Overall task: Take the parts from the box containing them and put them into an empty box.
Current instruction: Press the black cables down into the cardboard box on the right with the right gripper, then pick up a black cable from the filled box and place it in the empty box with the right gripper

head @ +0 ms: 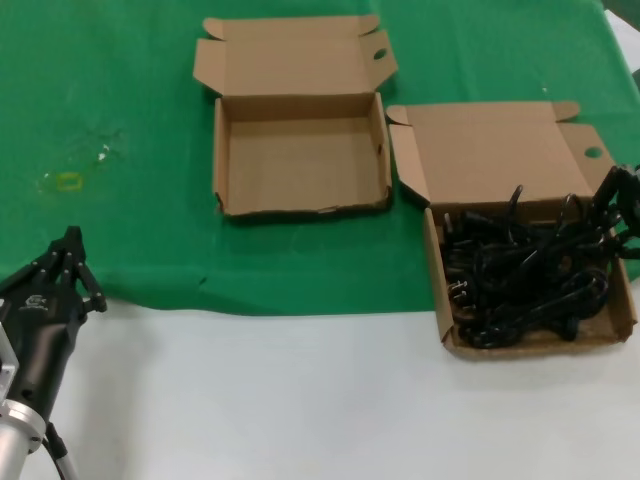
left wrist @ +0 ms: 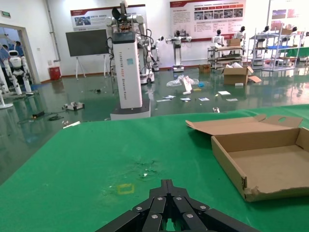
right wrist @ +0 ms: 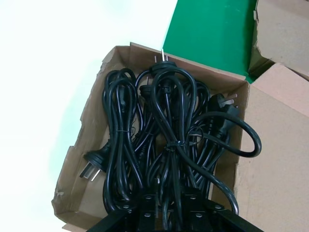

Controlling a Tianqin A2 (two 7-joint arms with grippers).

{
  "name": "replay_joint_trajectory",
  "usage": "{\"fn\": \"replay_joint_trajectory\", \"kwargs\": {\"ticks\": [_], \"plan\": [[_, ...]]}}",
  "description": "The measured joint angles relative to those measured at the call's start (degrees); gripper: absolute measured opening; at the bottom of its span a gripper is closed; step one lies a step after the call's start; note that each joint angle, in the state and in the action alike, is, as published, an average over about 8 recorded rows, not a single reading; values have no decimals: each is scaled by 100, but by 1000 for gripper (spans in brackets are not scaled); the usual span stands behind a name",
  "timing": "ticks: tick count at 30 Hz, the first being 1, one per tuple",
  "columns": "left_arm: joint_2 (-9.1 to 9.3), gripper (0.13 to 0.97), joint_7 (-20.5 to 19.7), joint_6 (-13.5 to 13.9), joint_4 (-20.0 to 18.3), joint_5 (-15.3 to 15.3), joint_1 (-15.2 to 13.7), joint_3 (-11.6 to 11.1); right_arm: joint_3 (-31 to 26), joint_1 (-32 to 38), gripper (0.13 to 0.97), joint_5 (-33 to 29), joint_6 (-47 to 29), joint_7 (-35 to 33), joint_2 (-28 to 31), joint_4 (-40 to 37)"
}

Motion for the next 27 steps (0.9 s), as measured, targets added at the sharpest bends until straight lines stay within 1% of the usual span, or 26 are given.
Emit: {"fn": "replay_joint_trajectory", "kwargs": {"ticks": [1, 9, 18, 27], "plan": [[0, 144, 0, 0, 0, 0, 0, 0, 6, -46, 302, 6, -22, 69, 40, 120], [0, 144, 0, 0, 0, 0, 0, 0, 66, -358, 202, 67, -195, 609, 345, 1038], [0, 144, 0, 0, 0, 0, 0, 0, 189, -540, 179, 187, -484, 1356, 669, 2006], [0, 144, 0, 0, 0, 0, 0, 0, 380, -477, 178, 427, -724, 1961, 735, 2359]]}}
